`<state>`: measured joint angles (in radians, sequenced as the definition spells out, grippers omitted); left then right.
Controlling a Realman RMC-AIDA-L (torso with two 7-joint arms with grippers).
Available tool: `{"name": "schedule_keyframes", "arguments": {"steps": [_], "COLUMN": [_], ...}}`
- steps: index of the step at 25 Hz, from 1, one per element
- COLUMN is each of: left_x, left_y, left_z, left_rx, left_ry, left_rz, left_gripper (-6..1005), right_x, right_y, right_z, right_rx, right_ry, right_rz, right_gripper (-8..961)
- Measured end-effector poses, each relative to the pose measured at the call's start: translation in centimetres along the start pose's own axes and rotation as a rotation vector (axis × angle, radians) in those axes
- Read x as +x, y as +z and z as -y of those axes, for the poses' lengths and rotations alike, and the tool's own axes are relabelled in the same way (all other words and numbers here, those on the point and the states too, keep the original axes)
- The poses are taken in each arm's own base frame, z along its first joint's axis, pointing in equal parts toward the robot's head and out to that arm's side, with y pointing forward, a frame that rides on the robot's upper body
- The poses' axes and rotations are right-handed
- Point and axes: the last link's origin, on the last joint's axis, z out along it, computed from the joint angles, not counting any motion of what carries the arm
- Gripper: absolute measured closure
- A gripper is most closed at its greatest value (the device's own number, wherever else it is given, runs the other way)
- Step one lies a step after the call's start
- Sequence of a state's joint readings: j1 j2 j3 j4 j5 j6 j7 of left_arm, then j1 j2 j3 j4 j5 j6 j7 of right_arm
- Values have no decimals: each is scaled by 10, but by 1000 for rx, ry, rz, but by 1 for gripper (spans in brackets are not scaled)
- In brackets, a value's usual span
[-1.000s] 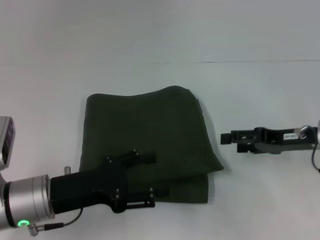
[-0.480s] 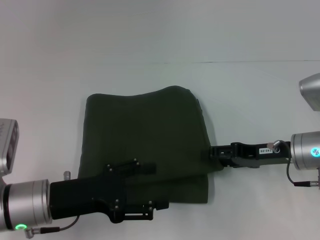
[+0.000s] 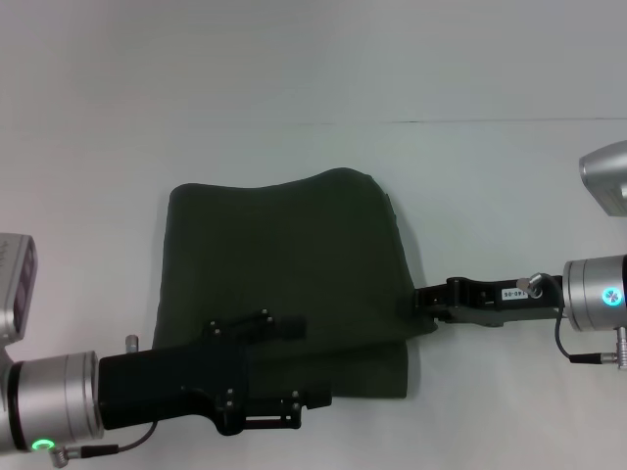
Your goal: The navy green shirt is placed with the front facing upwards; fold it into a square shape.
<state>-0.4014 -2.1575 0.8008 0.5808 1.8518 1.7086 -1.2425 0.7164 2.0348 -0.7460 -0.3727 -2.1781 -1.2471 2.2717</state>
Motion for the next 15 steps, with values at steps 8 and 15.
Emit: {"name": "schedule_keyframes", "arguments": {"steps": [8, 15], "left_x": [0, 1], "left_y": [0, -1], "left_z": [0, 0], "left_rx": [1, 7], "left_ry": [-2, -8], "left_rz": [-3, -15], "left_gripper": [112, 113], "right_x": [3, 2], "right_y": [2, 2], "right_z": [0, -6], "right_rx": [-5, -52], "right_ry": [-15, -47], "right_rz": [6, 25], "right_gripper": [782, 930]}}
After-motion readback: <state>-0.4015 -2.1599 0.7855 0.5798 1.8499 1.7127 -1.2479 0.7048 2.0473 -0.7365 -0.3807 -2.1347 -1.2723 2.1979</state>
